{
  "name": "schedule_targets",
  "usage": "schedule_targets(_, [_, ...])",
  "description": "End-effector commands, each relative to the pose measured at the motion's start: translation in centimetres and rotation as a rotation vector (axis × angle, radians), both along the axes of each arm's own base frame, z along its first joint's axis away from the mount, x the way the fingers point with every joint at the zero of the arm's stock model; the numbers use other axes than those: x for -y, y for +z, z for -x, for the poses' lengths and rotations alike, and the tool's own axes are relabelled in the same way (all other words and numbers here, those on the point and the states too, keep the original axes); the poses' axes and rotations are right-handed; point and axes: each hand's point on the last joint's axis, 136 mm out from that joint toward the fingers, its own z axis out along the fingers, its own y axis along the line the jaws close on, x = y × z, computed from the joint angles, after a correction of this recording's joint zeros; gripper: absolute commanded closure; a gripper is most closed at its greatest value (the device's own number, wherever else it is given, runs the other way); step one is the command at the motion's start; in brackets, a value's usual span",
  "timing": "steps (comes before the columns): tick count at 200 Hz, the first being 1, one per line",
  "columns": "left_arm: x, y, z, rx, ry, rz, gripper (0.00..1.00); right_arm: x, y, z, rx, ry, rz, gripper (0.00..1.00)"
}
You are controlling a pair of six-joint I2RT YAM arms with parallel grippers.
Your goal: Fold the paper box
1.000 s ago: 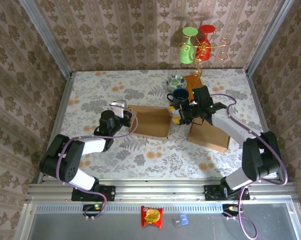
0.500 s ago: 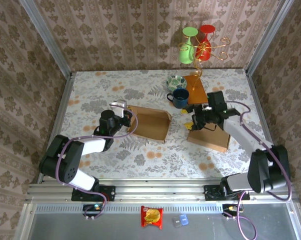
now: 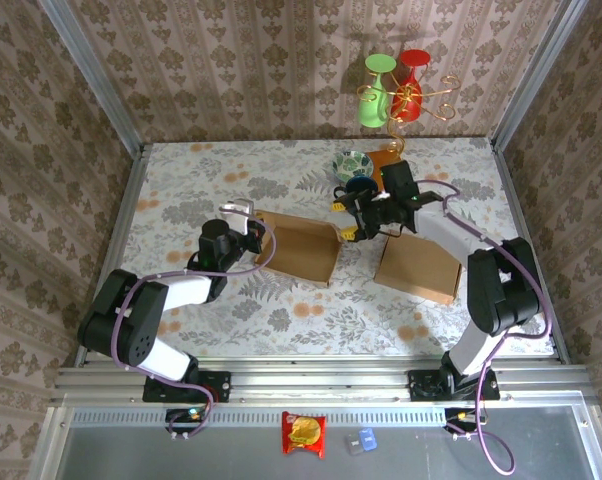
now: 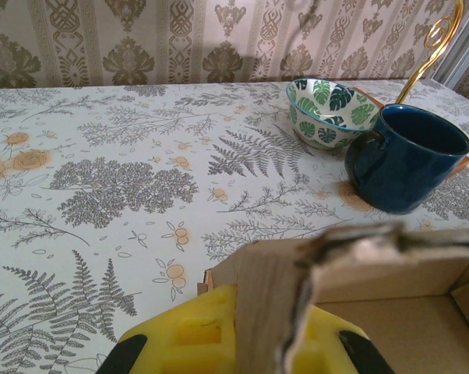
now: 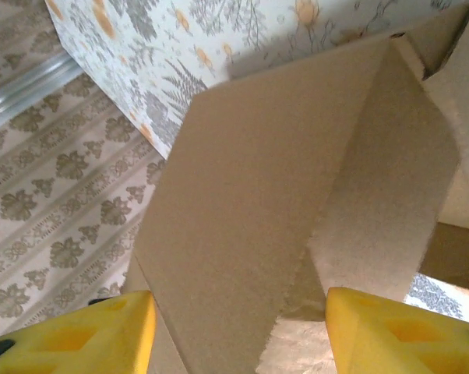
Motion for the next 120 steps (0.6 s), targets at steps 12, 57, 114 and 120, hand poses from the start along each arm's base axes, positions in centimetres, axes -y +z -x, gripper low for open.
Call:
schedule_targets(12, [0.8, 2.0, -0.3, 0.048, -0.028, 0.013, 1.00, 0.6, -0.4, 1.3, -0.036, -0.003, 0.003, 0.40])
schedule_targets(57, [1.0, 2.2, -0.2, 0.047, -0.043, 0.017, 1.00, 0.1, -1.0, 1.1, -0.048, -0.018, -0.033, 0.40])
schedule_targets(114, [1.4, 2.0, 0.0, 0.035, -0.059, 0.033, 1.00, -2.0, -1.1, 0.0, -0.056, -0.028, -0.071, 0.48])
schedule_targets(120, [1.4, 2.0, 0.0, 0.032, -0.059, 0.037, 1.00, -2.2, -1.1, 0.0, -0.057, -0.025, -0.071, 0.49])
